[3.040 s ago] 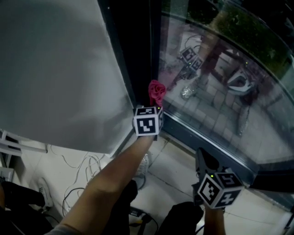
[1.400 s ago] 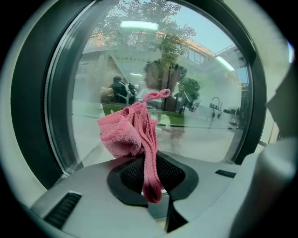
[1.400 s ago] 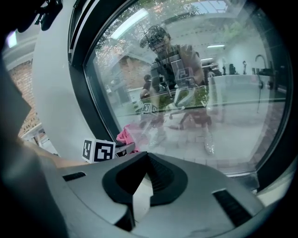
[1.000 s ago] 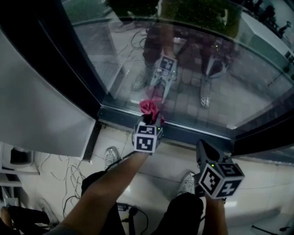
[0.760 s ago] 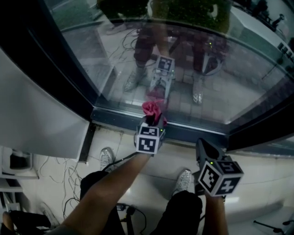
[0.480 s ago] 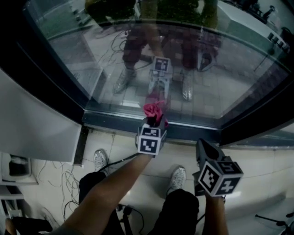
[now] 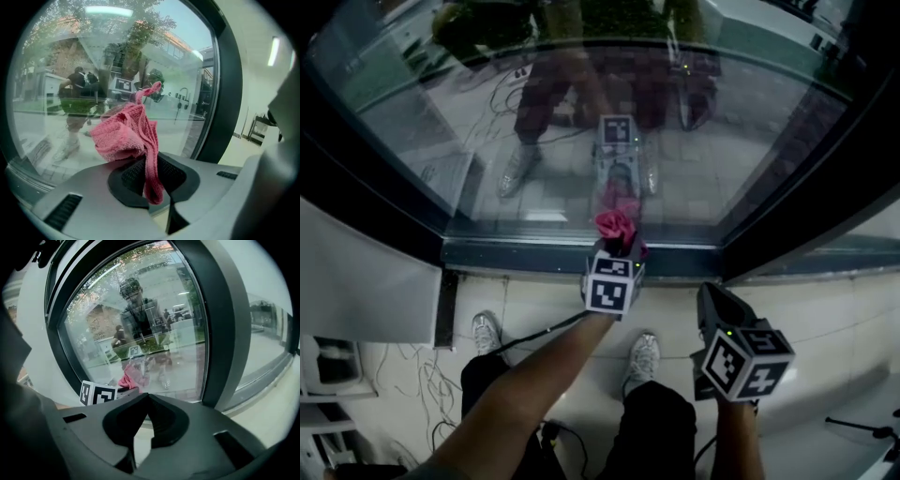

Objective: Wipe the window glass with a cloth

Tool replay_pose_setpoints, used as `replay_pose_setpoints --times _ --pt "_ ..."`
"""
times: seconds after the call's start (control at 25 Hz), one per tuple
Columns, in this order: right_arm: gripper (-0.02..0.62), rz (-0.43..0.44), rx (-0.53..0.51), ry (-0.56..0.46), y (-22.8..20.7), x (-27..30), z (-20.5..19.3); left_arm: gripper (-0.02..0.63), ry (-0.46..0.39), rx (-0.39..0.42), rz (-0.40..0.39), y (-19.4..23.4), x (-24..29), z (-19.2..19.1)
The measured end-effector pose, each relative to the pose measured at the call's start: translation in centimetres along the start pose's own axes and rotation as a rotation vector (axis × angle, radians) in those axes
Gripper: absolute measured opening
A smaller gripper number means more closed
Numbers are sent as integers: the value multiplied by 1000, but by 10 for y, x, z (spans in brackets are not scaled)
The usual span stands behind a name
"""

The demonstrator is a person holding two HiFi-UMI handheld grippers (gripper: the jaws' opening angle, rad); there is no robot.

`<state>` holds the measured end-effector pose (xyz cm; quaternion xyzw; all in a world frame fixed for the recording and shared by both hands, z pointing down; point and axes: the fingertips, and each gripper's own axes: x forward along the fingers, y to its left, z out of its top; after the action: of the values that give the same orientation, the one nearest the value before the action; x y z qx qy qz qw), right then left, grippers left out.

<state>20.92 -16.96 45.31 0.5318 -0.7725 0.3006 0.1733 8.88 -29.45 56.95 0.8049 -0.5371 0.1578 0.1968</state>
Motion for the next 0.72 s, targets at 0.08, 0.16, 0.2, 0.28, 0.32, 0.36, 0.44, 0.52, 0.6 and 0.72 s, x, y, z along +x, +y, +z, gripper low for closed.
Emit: replay_pose_setpoints --times 0.08,0.16,0.2,0.28,0.32,0.36,0.44,0.52,0.6,0.72 --pt "-8 -9 15 -3 -10 -5 -2 52 3 24 -34 -20 7 1" --pt "-8 -19 26 -10 -20 -10 -5 52 -3 54 -77 -44 14 5" --pt "-8 -24 33 -13 -26 -12 -6 52 -7 66 -97 -56 18 7" --pt "-8 -40 48 -19 -38 -17 -6 52 -12 84 -129 -79 27 13" --pt "-8 -49 58 -20 -44 -21 -7 52 -12 89 -142 -88 31 16" --pt "-8 -56 67 -21 -50 -24 -8 52 -9 92 -152 -96 35 16" --pt "-8 -66 80 -29 -59 -30 -9 52 0 104 -172 -110 40 16" --pt "-8 -77 90 -41 -68 -35 -8 52 7 123 -191 -122 44 14" --pt "-8 -90 98 -46 -78 -40 -8 52 9 137 -203 -135 50 15" --pt "-8 -113 113 -52 -93 -47 -10 52 15 150 -225 -154 60 17"
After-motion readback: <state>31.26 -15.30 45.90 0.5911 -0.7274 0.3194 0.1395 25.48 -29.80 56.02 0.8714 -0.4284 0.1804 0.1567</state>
